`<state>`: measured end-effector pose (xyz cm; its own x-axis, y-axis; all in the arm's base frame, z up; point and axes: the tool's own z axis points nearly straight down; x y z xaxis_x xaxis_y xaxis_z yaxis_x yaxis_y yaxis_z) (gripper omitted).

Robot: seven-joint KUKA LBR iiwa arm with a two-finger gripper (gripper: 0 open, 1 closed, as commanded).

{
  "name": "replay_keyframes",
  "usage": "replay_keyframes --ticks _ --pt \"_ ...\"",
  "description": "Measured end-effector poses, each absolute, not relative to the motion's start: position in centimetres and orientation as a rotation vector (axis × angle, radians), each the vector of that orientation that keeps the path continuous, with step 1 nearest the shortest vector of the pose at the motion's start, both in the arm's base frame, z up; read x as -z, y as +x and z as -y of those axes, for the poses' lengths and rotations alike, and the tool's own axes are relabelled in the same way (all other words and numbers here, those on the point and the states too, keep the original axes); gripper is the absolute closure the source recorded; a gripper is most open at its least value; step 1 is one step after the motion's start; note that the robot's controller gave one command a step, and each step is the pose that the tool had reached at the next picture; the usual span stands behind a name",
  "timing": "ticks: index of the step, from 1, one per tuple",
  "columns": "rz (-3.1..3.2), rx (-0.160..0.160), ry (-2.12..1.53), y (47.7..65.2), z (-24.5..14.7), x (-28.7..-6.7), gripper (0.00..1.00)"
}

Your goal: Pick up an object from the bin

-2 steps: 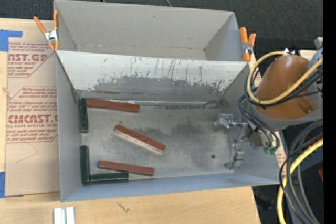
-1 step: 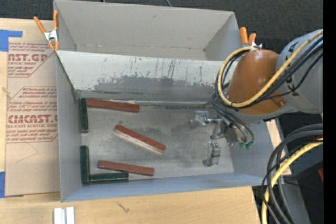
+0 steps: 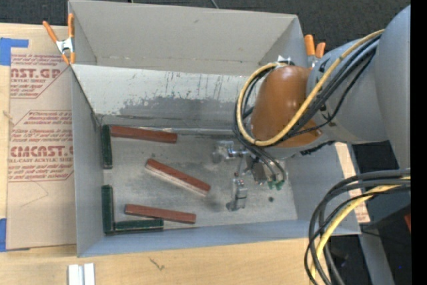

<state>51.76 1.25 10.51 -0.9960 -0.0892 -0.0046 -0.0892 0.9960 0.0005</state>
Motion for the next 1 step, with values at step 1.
replay_keyframes --ticks 1 --pt "-3.144 -0.006 -0.079 51.24 -5.16 -8.73 0.00"
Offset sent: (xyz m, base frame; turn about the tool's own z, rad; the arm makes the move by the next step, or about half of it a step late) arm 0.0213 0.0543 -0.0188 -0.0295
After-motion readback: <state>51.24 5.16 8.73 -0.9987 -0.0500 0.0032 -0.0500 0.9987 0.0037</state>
